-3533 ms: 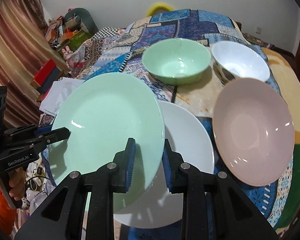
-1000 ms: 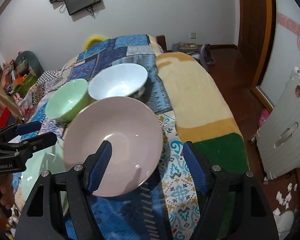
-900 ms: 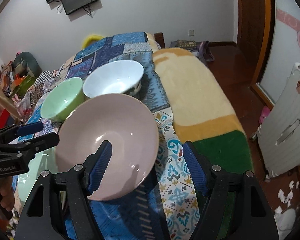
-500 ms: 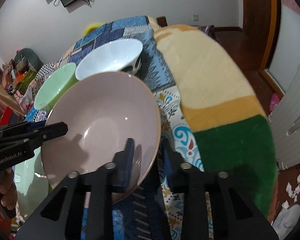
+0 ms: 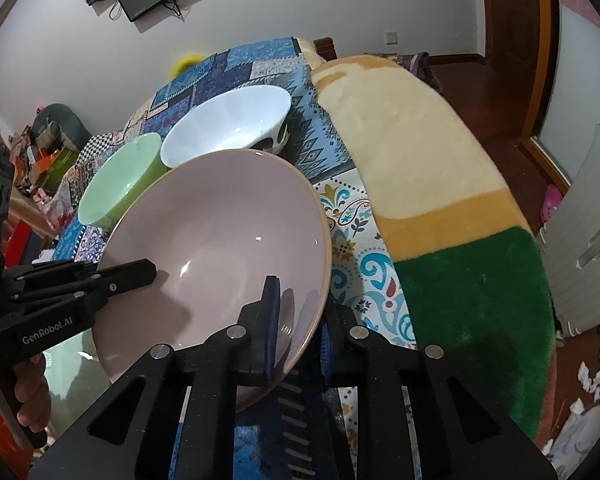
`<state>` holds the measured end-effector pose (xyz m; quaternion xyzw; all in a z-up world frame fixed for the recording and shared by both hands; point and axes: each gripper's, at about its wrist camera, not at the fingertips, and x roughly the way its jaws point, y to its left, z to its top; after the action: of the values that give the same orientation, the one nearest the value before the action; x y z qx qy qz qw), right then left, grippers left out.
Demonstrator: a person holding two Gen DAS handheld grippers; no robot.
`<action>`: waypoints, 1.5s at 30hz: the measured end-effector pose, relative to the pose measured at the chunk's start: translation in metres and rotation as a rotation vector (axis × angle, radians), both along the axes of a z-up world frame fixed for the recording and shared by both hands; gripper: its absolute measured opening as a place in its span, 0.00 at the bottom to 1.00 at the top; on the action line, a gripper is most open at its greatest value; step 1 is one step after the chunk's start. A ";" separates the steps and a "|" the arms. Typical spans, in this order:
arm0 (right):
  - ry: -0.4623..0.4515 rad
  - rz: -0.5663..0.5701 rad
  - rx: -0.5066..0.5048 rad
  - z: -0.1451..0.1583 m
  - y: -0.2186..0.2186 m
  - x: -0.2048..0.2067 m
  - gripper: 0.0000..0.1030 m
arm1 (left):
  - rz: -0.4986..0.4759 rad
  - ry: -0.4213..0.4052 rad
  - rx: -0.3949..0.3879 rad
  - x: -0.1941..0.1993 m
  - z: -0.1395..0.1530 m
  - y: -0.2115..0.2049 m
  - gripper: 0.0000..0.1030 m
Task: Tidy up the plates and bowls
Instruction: 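Move both grippers to the pink bowl and grasp its rim, then lift the pink bowl with both grippers and carry it beside the plate stack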
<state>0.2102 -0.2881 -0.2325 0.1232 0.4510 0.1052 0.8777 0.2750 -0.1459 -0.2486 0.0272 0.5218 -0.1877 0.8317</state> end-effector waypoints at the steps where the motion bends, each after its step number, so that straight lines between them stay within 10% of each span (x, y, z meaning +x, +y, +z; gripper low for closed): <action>1: -0.002 -0.001 0.000 0.002 0.000 -0.001 0.15 | -0.002 -0.004 -0.004 -0.002 0.003 0.000 0.14; 45: -0.192 0.180 -0.004 0.081 0.136 -0.055 0.15 | 0.190 -0.250 -0.080 -0.131 0.120 0.155 0.14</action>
<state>0.1556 -0.1522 -0.1511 0.0696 0.3745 0.1938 0.9041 0.1442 0.0089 -0.1290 -0.0323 0.4065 -0.1237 0.9047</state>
